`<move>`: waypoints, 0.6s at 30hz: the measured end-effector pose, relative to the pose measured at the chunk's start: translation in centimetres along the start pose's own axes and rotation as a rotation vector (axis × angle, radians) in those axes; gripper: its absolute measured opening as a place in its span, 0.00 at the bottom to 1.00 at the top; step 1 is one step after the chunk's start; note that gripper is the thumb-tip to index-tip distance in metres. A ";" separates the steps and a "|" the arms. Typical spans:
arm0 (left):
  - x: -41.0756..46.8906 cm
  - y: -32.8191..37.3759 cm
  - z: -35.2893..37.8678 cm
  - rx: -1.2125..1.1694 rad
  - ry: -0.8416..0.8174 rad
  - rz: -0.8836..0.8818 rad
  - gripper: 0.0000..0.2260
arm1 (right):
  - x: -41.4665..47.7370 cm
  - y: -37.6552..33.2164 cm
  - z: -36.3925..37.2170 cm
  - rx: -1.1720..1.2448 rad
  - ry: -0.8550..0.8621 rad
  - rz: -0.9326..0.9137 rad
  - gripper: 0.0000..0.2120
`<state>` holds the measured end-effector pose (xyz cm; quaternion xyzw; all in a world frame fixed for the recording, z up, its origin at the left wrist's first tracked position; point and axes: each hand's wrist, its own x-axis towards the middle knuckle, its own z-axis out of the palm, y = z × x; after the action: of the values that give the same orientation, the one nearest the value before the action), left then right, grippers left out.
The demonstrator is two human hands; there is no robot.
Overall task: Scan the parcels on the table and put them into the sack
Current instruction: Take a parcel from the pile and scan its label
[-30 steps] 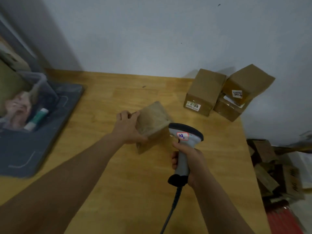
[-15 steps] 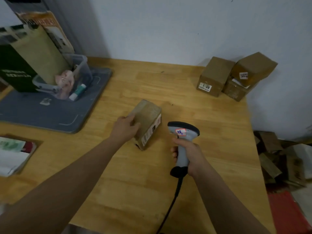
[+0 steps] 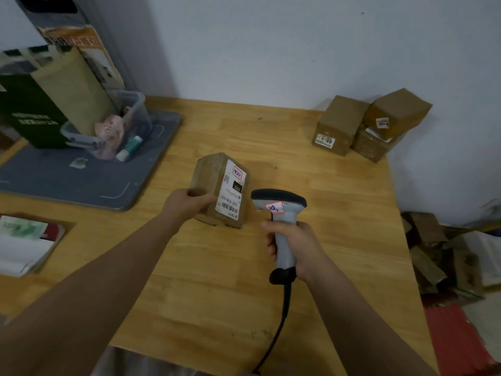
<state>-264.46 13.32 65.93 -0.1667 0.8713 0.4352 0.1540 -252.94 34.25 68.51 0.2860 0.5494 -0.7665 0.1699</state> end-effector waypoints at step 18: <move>-3.6 -5.6 -9.4 -0.266 0.136 0.107 0.37 | -4.2 1.7 6.9 -0.059 -0.190 0.064 0.06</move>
<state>-260.01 3.06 68.83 -0.1681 0.8220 0.5420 0.0478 -250.41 26.97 71.51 0.2243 0.5437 -0.7679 0.2538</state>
